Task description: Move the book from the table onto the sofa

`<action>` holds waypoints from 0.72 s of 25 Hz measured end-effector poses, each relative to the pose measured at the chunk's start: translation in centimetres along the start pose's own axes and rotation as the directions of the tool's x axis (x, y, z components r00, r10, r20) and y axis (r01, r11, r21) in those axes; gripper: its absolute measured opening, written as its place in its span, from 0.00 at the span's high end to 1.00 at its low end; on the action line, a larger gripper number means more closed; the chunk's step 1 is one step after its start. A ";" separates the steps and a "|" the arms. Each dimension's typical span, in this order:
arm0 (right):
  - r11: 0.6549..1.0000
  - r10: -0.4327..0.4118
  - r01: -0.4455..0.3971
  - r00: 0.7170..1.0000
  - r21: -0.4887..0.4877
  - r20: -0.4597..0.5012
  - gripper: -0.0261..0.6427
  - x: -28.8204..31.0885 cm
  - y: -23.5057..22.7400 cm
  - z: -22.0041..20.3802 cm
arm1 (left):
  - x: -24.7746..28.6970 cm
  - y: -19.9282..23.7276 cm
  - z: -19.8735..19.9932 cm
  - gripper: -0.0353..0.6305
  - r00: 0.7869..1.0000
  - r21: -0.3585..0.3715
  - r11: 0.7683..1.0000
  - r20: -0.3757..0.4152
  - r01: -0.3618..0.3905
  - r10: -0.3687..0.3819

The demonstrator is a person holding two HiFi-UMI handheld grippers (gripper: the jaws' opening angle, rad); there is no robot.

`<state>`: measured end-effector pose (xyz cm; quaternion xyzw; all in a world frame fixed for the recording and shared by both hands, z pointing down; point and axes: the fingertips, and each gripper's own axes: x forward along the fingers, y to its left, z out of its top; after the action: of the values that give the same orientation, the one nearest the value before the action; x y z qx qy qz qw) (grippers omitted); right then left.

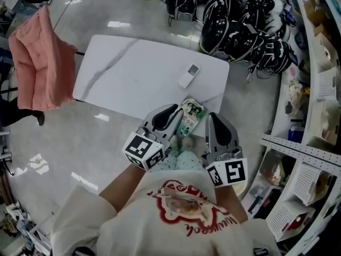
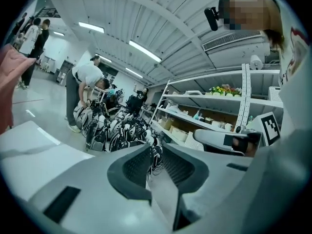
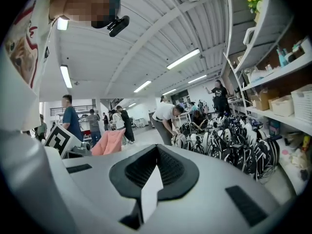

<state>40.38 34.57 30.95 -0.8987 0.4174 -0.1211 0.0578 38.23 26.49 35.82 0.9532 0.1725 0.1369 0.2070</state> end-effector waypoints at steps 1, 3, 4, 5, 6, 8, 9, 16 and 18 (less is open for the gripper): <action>1.000 -0.008 0.008 1.000 0.011 -0.015 0.96 0.2 -0.6 -0.8 | 0.5 0.3 -0.7 0.84 1.000 -0.004 1.000 -0.013 0.000 0.000; 0.999 -0.023 0.025 0.999 0.040 -0.048 0.96 0.5 -1.8 -2.7 | 1.4 1.2 -2.4 0.75 0.999 -0.008 1.000 -0.050 -0.003 0.003; 0.998 -0.027 0.030 0.998 0.054 -0.064 0.96 0.6 -2.2 -3.7 | 1.8 1.7 -3.4 0.73 0.998 -0.010 1.000 -0.070 -0.006 0.005; 0.997 -0.030 0.036 0.996 0.068 -0.081 0.96 0.8 -2.6 -4.9 | 2.2 2.3 -4.5 0.73 0.996 -0.011 1.000 -0.090 -0.009 0.008; 0.996 -0.034 0.043 0.994 0.082 -0.100 0.95 0.9 -3.0 -6.1 | 2.5 2.9 -5.6 0.71 0.994 -0.012 1.000 -0.109 -0.011 0.010; 0.993 -0.039 0.056 0.987 0.105 -0.153 0.79 1.3 -3.6 -9.2 | 3.1 4.3 -8.1 0.68 0.989 -0.016 1.000 -0.150 -0.020 0.018; 0.991 -0.038 0.060 0.982 0.116 -0.187 0.76 1.3 -3.8 -11.0 | 3.3 5.1 -9.5 0.67 0.985 -0.018 0.999 -0.173 -0.028 0.024; 0.960 -0.050 0.159 0.907 0.230 -0.418 0.61 -0.9 -4.1 -25.9 | 2.7 9.8 -21.5 0.60 0.927 -0.026 0.996 -0.368 -0.091 0.075; 0.946 -0.052 0.194 0.881 0.259 -0.471 0.60 -1.5 -4.4 -29.8 | 2.6 10.7 -24.2 0.60 0.910 -0.026 0.995 -0.407 -0.097 0.078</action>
<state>34.81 38.47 60.29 -0.8504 0.3376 -0.3944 0.0851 35.46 26.80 62.27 0.9059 0.1656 0.3445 0.1822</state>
